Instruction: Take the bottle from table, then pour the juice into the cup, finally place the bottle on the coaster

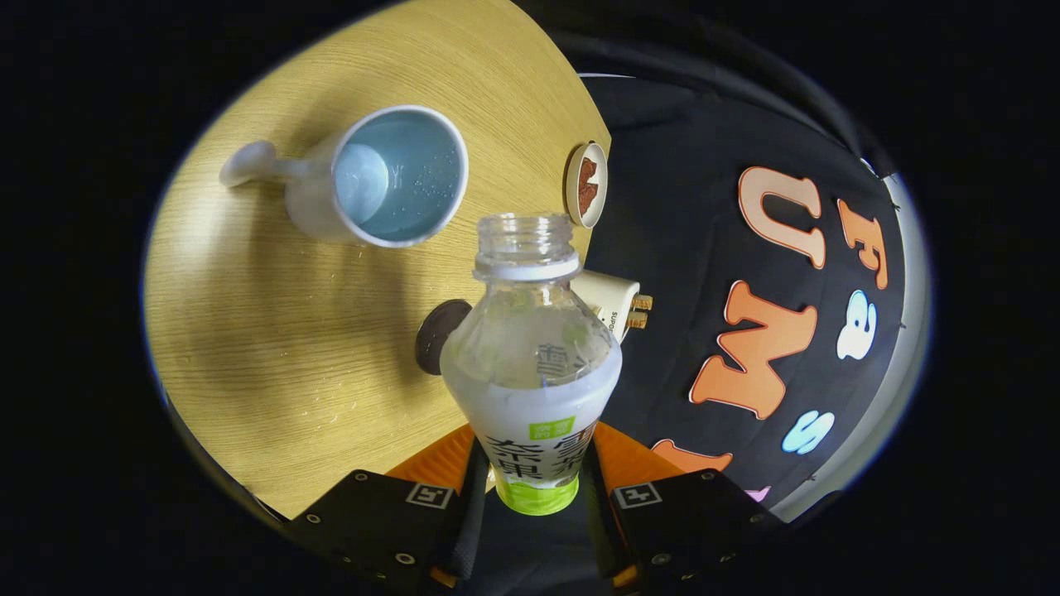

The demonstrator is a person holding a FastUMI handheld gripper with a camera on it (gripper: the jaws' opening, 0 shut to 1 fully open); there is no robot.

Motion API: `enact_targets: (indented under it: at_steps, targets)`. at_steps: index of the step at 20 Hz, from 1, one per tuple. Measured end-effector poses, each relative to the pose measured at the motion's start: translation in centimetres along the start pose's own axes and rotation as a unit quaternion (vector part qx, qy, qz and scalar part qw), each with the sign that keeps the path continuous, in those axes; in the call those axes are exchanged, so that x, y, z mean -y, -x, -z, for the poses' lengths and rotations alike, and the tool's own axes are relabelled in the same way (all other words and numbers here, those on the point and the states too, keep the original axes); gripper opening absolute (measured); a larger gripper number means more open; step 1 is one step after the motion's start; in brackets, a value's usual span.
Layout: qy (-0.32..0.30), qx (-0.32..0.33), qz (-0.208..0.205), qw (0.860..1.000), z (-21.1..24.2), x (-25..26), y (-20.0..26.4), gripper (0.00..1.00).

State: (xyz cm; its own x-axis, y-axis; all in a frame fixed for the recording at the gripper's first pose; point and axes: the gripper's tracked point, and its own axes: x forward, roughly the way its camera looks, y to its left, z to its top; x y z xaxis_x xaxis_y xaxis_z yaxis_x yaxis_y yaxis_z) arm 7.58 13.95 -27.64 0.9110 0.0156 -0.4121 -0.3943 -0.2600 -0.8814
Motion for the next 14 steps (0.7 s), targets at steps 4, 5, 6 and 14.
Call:
enact_targets:
  at_steps: [4, 5, 6, 14]
  targets:
    - [0.022, 0.006, 0.004, 1.0, -0.3, 0.7, 0.1, 0.56]
    - [0.025, 0.007, 0.003, 1.0, -0.2, 0.8, 0.1, 0.56]
    - [0.03, 0.007, 0.003, 1.0, -0.3, 0.9, 0.2, 0.56]
    - [0.052, 0.006, 0.002, 0.999, -0.1, 1.5, -0.1, 0.55]
